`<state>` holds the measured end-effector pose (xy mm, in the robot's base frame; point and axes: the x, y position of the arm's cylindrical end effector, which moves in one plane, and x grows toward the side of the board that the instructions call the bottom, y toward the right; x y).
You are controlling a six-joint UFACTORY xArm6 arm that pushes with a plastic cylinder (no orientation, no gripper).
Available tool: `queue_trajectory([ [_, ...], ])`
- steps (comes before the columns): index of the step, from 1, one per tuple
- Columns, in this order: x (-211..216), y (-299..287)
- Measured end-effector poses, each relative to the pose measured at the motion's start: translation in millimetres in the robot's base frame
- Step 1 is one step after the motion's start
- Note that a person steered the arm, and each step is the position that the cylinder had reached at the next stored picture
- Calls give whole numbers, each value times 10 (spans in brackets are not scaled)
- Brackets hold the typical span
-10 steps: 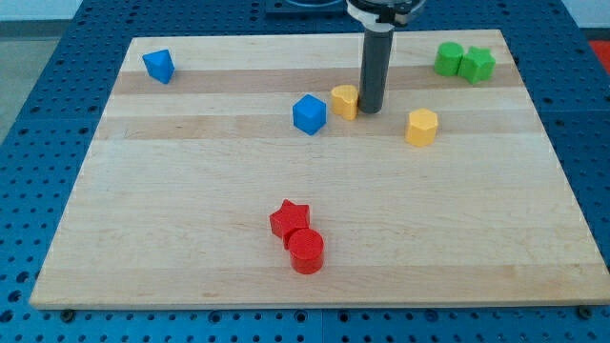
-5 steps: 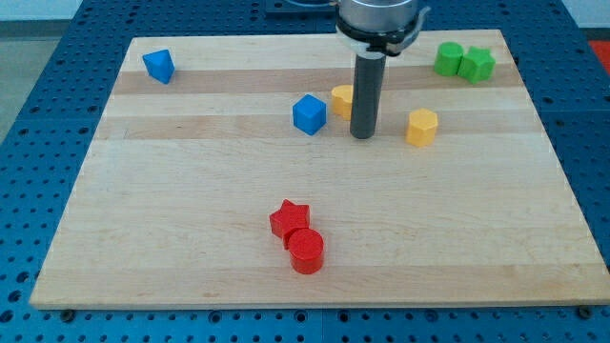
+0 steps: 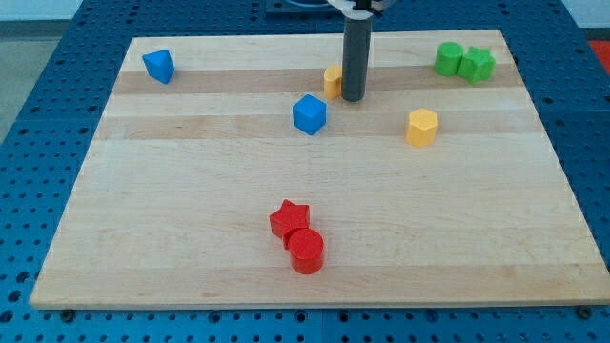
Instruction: Slide the yellow heart diagonally to the top left of the yellow hexagon
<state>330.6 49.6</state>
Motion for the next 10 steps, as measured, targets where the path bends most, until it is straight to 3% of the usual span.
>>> queue_trajectory([
  [3,-119,-202],
  [4,-358,-218],
  [10,-489,-258],
])
